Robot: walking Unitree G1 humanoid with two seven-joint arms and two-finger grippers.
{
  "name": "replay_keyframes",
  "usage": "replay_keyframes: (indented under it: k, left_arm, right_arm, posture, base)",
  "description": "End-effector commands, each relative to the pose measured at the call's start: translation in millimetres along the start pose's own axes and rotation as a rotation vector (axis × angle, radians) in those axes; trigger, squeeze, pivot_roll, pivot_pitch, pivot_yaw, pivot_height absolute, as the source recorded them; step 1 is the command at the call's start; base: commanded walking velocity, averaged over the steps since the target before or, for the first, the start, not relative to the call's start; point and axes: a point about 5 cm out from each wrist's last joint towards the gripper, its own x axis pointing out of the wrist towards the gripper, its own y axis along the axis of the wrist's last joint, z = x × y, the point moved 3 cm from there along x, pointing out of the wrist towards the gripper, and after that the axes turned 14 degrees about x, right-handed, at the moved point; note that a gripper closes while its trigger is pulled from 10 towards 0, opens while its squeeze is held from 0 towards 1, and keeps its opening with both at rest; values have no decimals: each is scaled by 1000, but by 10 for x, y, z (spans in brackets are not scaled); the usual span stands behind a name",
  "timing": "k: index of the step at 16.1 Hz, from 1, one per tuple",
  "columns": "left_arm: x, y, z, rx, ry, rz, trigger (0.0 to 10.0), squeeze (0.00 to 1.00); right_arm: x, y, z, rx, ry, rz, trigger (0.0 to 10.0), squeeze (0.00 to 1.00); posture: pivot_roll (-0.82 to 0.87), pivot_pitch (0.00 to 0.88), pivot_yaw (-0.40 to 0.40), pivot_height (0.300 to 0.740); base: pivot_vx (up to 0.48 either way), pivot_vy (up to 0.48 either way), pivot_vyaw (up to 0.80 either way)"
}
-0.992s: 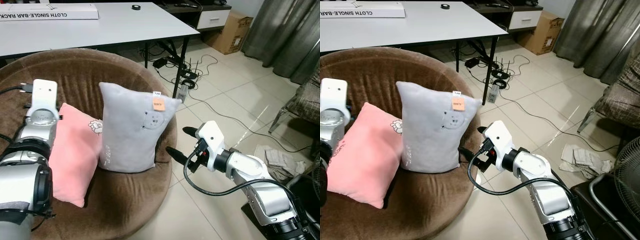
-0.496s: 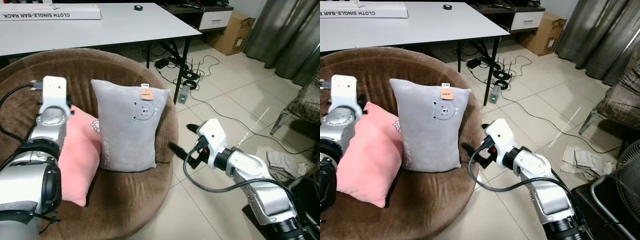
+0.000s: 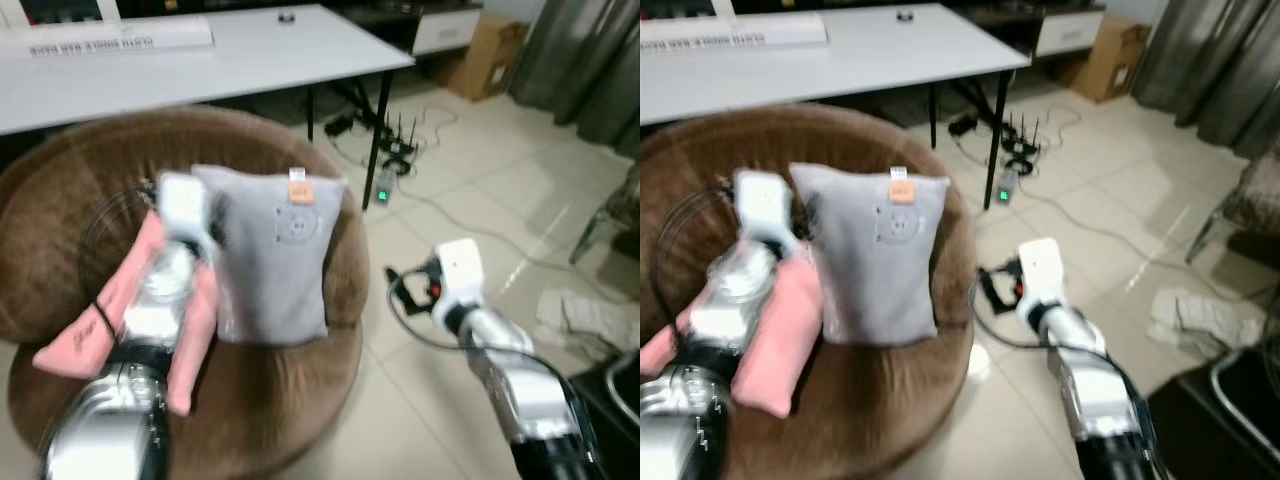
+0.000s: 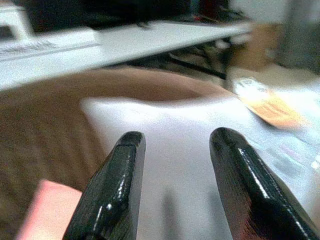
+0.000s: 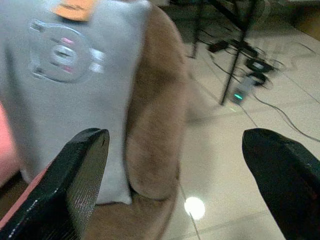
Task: Move the pillow to the sofa from floor
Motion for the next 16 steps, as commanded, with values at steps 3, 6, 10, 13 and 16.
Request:
replay_keyframes:
  k: [3, 6, 10, 13, 16]
  left_arm:
    - [-226, 121, 352, -22, -76, 51, 10000, 0]
    - [-341, 76, 377, -22, -75, 28, 10000, 0]
    - [-447, 86, 371, 13, -81, -4, 10000, 0]
    - [-476, 110, 408, 46, -102, -14, 10000, 0]
    - [-469, 128, 411, 46, -105, -15, 10000, 0]
  right_arm:
    - [-37, -89, 173, 13, -127, -17, 10000, 0]
    - [-30, -127, 213, 18, -161, -24, 10000, 0]
    - [-16, -131, 202, 11, -163, -21, 10000, 0]
    - [-15, -143, 182, 10, -161, -18, 10000, 0]
    - [-17, -134, 198, 4, -162, -14, 10000, 0]
  posture:
    - [57, 0, -8, 740]
    - [57, 0, -8, 740]
    - [61, 0, -18, 740]
    - [59, 0, -12, 740]
    - [56, 0, -11, 740]
  base:
    - [0, 0, 0]
    - [-226, 0, 0]
    - [-412, 0, 0]
    - [-412, 0, 0]
    - [-411, 0, 0]
